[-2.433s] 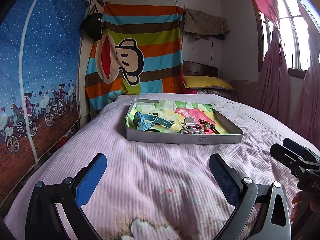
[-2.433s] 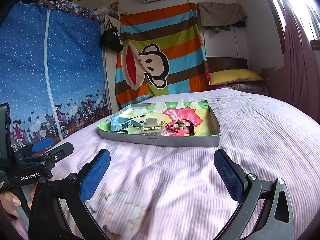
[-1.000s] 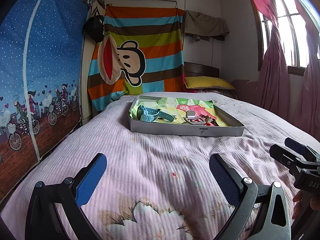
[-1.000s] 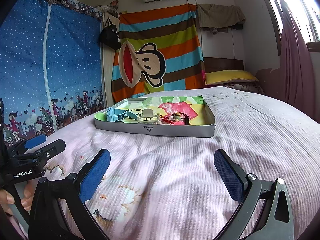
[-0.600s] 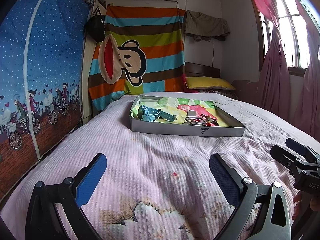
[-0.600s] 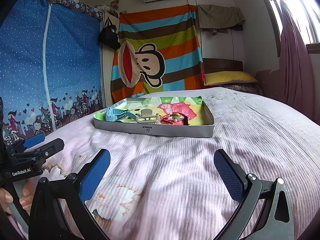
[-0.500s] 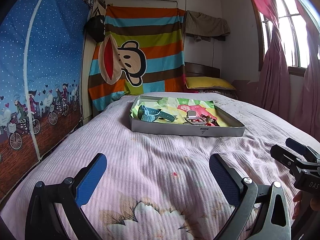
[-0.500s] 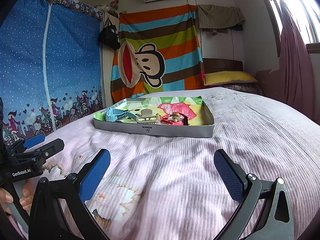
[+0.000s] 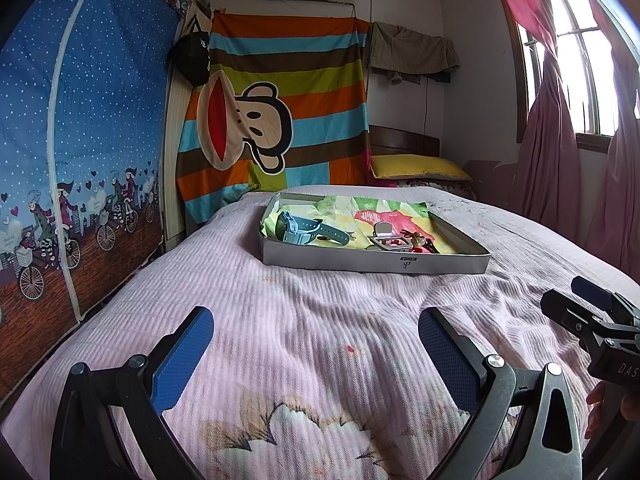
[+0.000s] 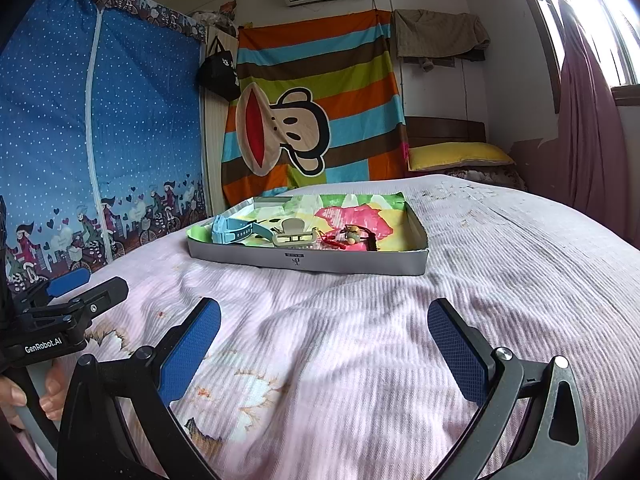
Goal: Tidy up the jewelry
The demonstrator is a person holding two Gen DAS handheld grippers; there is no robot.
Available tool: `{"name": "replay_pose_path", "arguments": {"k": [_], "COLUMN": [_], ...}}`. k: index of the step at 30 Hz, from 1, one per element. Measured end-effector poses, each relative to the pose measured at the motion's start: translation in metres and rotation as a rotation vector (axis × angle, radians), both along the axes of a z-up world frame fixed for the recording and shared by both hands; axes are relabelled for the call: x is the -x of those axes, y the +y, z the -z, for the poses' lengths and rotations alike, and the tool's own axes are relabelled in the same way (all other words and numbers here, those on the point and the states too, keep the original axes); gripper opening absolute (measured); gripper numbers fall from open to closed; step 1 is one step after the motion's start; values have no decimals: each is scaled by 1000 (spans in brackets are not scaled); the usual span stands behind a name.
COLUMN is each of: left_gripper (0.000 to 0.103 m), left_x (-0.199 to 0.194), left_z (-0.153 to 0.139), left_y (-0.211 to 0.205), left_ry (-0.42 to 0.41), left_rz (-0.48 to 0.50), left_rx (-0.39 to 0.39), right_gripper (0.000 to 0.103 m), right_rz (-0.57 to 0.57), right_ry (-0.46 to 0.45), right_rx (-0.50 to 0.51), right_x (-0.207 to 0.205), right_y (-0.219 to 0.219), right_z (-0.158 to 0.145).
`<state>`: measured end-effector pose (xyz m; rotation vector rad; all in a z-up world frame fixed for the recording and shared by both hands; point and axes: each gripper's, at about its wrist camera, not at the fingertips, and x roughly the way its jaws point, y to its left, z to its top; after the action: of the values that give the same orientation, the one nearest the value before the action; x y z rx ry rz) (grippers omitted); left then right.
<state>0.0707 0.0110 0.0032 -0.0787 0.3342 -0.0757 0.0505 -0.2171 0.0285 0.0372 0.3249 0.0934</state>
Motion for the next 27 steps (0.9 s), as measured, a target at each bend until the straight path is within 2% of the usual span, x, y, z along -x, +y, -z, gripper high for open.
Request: {"name": "replay_pose_path", "arguments": {"k": [11, 27], "left_gripper": [103, 103], "left_x": [0, 1], "left_z": [0, 0], "left_y": [0, -7], "left_ry": [3, -2], "left_rz": [-2, -18], "left_rx": [5, -34], "right_gripper": [102, 102], "right_rz": [0, -1], "right_ry": [1, 3], "right_rx": [1, -1], "right_x": [0, 0], "right_y": [0, 0], "right_z": [1, 0]}}
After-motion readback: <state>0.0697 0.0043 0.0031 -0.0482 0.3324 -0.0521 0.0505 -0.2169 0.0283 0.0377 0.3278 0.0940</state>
